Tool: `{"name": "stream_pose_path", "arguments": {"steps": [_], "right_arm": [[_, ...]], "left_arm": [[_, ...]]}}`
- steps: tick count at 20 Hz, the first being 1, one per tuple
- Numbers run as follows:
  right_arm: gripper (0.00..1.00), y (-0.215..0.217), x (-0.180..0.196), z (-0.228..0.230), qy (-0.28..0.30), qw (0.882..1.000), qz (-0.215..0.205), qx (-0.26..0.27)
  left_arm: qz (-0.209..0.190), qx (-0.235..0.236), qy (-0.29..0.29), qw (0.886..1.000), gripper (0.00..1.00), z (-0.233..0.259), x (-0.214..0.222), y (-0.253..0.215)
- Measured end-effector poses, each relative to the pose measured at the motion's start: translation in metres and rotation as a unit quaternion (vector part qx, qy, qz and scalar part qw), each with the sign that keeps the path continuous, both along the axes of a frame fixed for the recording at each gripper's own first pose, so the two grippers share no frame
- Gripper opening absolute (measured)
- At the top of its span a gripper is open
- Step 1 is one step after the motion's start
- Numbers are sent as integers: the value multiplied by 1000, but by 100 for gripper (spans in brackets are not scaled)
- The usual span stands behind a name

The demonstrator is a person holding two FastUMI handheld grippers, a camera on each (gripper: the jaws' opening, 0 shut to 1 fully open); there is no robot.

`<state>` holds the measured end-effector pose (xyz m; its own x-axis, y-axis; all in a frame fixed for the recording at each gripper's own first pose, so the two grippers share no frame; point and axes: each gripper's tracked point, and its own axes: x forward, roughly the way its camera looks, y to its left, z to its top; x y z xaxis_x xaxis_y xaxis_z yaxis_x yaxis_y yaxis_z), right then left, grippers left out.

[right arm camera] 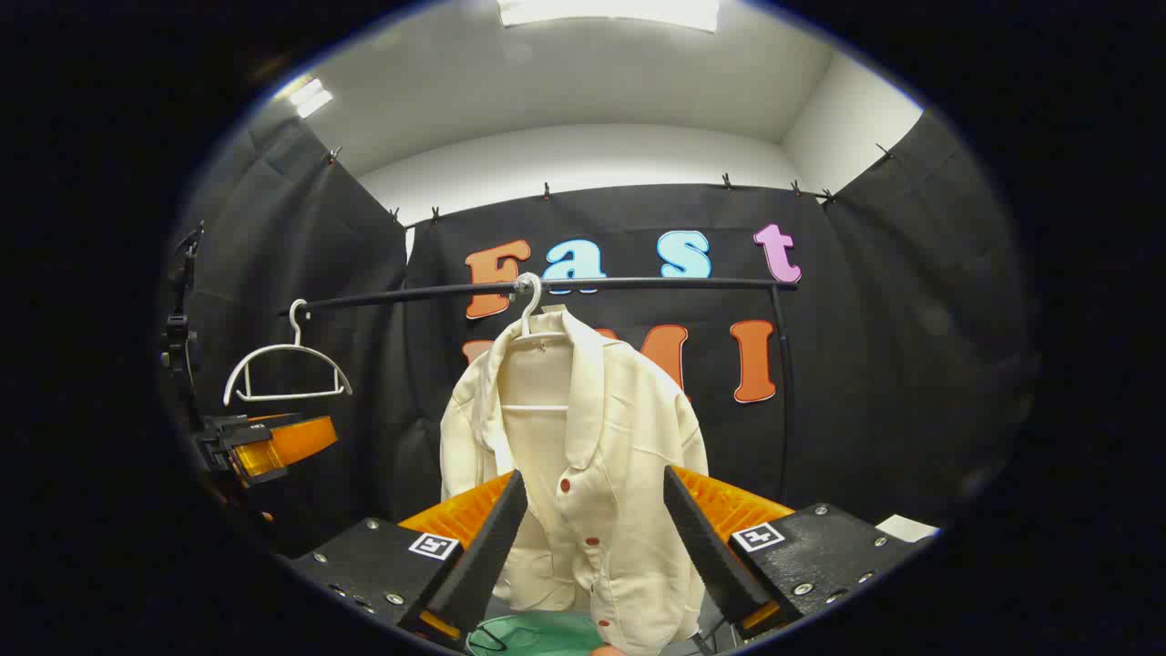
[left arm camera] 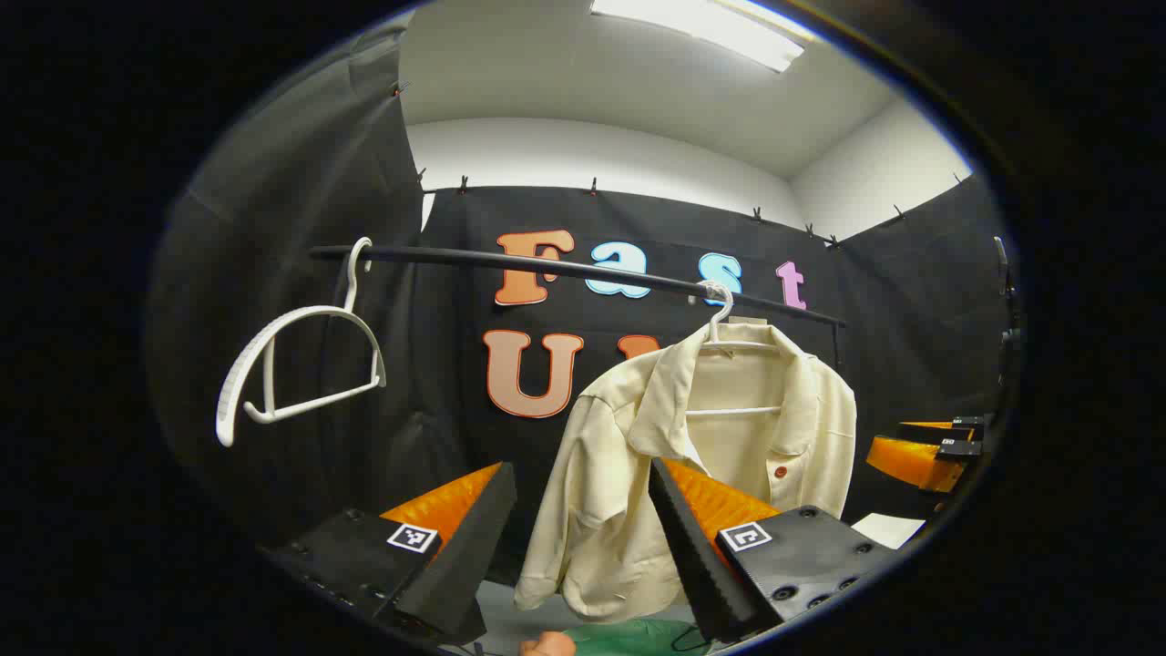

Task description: Grasp the clothes on the hanger with both hands and then place them into the laundry hamper below.

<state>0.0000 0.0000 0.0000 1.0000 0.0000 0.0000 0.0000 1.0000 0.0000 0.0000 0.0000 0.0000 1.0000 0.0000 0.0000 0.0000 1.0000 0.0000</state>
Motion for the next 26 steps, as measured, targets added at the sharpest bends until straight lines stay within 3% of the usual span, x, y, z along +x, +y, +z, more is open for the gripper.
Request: {"name": "stream_pose_path", "arguments": {"steps": [12,22,26], "right_arm": [[93,13,8,-12,22,1000,16,3],[93,5,13,-21,28,1000,-3,-14],[93,1,24,-34,39,999,-16,-21]], "left_arm": [[21,0,9,1000,100,-7,1,18],[52,28,20,998,97,-14,6,31],[42,21,25,999,96,-19,5,26]]}}
